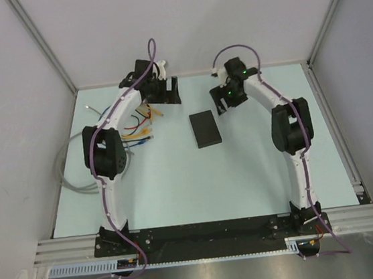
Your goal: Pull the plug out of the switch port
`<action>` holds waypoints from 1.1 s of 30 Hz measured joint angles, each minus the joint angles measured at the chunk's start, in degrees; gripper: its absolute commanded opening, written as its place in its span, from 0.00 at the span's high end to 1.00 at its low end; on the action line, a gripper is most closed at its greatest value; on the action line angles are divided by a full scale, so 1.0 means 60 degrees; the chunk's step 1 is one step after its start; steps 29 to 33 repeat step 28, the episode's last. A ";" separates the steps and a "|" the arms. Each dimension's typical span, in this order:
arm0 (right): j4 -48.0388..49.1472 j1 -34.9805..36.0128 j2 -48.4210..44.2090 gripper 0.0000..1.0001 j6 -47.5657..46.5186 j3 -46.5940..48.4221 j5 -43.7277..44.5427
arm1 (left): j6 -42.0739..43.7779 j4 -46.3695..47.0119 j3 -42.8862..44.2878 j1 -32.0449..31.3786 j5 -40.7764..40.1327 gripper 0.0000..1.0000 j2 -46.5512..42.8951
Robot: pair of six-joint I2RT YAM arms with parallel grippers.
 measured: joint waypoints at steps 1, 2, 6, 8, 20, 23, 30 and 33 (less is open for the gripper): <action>-0.0026 -0.0339 0.0004 0.15 0.0120 0.0200 0.0000 | -0.0029 -0.0080 0.0262 0.0117 0.0069 0.01 0.0062; -0.0117 -0.0721 0.0004 0.15 0.0262 0.0557 0.0036 | -0.0029 -0.0211 0.0754 0.0266 0.0175 0.00 0.0189; -0.0211 -0.1880 0.0237 0.08 0.0900 0.2637 0.0404 | 0.0095 -0.0142 0.2506 0.0743 0.0164 0.00 0.0437; 0.0175 -0.2328 0.0313 0.02 0.1286 0.3599 0.0841 | 0.0317 0.0226 0.3213 0.0954 -0.0153 0.00 0.0364; 0.1005 -0.1563 -0.1690 0.00 0.2204 0.0528 0.4390 | 0.1300 0.1188 0.2022 0.0481 -0.4550 0.00 -0.0787; 0.0820 -0.1235 -0.1971 0.00 0.2116 0.0087 0.4058 | 0.1297 0.0933 0.1687 -0.0091 -0.4816 0.00 -0.0787; 0.0787 -0.1446 -0.2652 0.00 0.2036 -0.0113 0.3665 | 0.1228 0.0729 0.1672 -0.0568 -0.4288 0.00 -0.0936; 0.0787 -0.1446 -0.2652 0.00 0.2036 -0.0113 0.3665 | 0.1228 0.0729 0.1672 -0.0568 -0.4288 0.00 -0.0936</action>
